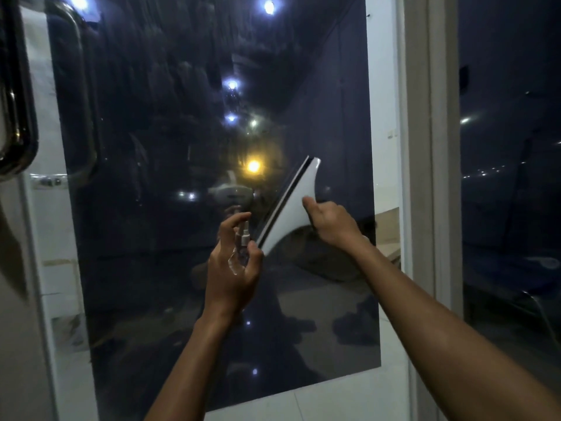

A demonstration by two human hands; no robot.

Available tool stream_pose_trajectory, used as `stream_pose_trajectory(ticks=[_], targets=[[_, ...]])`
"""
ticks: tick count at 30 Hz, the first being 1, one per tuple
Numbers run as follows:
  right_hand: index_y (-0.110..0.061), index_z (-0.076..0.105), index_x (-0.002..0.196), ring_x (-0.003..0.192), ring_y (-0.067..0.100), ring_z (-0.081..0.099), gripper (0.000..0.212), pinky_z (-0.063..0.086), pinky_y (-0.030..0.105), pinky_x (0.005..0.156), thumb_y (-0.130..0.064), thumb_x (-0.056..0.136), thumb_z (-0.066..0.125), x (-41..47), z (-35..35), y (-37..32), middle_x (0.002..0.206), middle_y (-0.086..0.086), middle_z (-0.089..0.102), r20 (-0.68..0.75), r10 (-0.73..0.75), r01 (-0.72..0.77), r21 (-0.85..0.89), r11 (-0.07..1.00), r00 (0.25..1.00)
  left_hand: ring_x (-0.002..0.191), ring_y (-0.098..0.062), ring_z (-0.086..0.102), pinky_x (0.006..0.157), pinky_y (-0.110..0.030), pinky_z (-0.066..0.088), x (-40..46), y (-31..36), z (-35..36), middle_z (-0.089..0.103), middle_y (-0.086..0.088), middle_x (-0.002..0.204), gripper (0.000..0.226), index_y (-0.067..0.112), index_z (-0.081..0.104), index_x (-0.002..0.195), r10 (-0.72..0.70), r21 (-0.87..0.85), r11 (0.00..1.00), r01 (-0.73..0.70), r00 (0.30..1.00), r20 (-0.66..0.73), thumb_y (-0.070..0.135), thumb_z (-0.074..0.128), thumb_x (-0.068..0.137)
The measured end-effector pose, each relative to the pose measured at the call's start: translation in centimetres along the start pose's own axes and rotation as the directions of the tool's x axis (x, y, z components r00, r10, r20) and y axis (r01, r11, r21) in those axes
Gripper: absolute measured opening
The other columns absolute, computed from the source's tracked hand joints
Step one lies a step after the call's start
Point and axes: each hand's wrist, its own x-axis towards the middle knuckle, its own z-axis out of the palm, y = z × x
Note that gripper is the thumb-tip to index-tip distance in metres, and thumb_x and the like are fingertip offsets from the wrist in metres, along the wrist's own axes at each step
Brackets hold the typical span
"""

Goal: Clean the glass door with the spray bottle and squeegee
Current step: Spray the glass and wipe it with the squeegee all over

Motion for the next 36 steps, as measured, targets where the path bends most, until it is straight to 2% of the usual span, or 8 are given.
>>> stream_pose_trajectory(ticks=[6,14,18,21,24,27,30,36], targets=[[0.0,0.071,0.095,0.104,0.037,0.064,0.075,0.049,0.041,0.092,-0.057,0.105,0.024,0.3,4.7,-2.3,0.099,0.018,0.073,-0.036,0.368,-0.329,0.377,0.866,0.929,0.071,-0.015,0.065,0.061,-0.036,0.055,0.3,-0.2,0.3,0.063,0.009,0.087,0.044,0.042,0.044,0.132,0.015,-0.028,0.999,-0.016,1.0,-0.022,0.022,0.052,0.094],[-0.018,0.059,0.073,0.064,0.018,0.064,0.064,0.049,0.03,0.06,-0.063,0.1,0.022,-13.1,15.8,2.3,0.07,0.002,0.067,0.051,0.68,-0.59,0.547,0.594,0.732,0.061,-0.015,0.058,0.054,-0.023,0.047,-1.8,-1.2,1.1,0.056,0.009,0.078,0.041,0.029,0.045,0.135,-0.014,-0.03,0.999,0.014,1.0,-0.02,0.022,0.05,0.095],[-0.018,0.058,0.072,0.076,0.02,0.065,0.062,0.056,0.039,0.08,-0.06,0.101,0.022,-18.3,18.1,4.3,0.074,0.001,0.066,0.128,0.75,-0.712,0.449,0.539,0.649,0.061,-0.014,0.059,0.054,-0.022,0.046,-4.3,-2.0,0.2,0.057,0.007,0.074,0.038,0.03,0.046,0.133,-0.052,-0.004,0.999,0.052,0.998,-0.02,0.023,0.049,0.095],[-0.018,0.056,0.067,0.07,0.017,0.062,0.065,0.051,0.035,0.069,-0.064,0.096,0.02,-18.8,17.5,4.1,0.064,-0.002,0.059,0.069,0.706,-0.653,0.451,0.608,0.705,0.062,-0.012,0.06,0.054,-0.015,0.045,-6.1,-2.3,-0.3,0.059,0.006,0.075,0.041,0.038,0.045,0.13,-0.077,0.007,0.997,0.077,0.997,-0.013,0.02,0.05,0.095],[-0.022,0.054,0.067,0.062,0.016,0.059,0.067,0.046,0.034,0.06,-0.073,0.092,0.018,-17.1,15.8,2.6,0.06,-0.004,0.055,-0.014,0.495,-0.449,0.4,0.799,0.869,0.065,-0.01,0.062,0.054,-0.011,0.044,-7.0,-2.4,-0.4,0.06,0.008,0.077,0.045,0.045,0.041,0.13,-0.094,0.007,0.996,0.094,0.996,0.006,0.018,0.051,0.094],[-0.024,0.06,0.076,0.078,0.027,0.064,0.072,0.047,0.039,0.069,-0.075,0.095,0.013,-14.1,14.6,0.3,0.08,0.006,0.068,0.06,0.17,-0.175,0.101,0.979,0.984,0.07,-0.007,0.064,0.056,-0.01,0.046,-7.3,-2.9,-0.4,0.061,0.01,0.084,0.043,0.041,0.043,0.131,-0.113,0.018,0.993,0.113,0.993,0.013,0.019,0.051,0.094],[-0.023,0.067,0.085,0.085,0.035,0.065,0.081,0.041,0.039,0.067,-0.076,0.092,0.006,-11.7,14.5,-1.0,0.09,0.012,0.07,0.152,-0.039,0.07,-0.201,0.977,0.988,0.081,-0.003,0.066,0.061,-0.01,0.048,-7.8,-3.4,-0.5,0.062,0.015,0.097,0.042,0.034,0.042,0.133,-0.128,0.04,0.991,0.127,0.992,0.022,0.021,0.051,0.094],[-0.023,0.069,0.099,0.091,0.037,0.065,0.08,0.05,0.044,0.08,-0.077,0.094,0.01,-12.1,14.5,4.4,0.097,0.013,0.069,0.162,0.134,-0.088,-0.263,0.961,0.978,0.078,-0.006,0.065,0.061,-0.009,0.047,-9.2,-4.3,0.4,0.063,0.012,0.094,0.049,0.047,0.041,0.129,-0.162,0.063,0.985,0.162,0.987,0.004,0.015,0.052,0.094]])
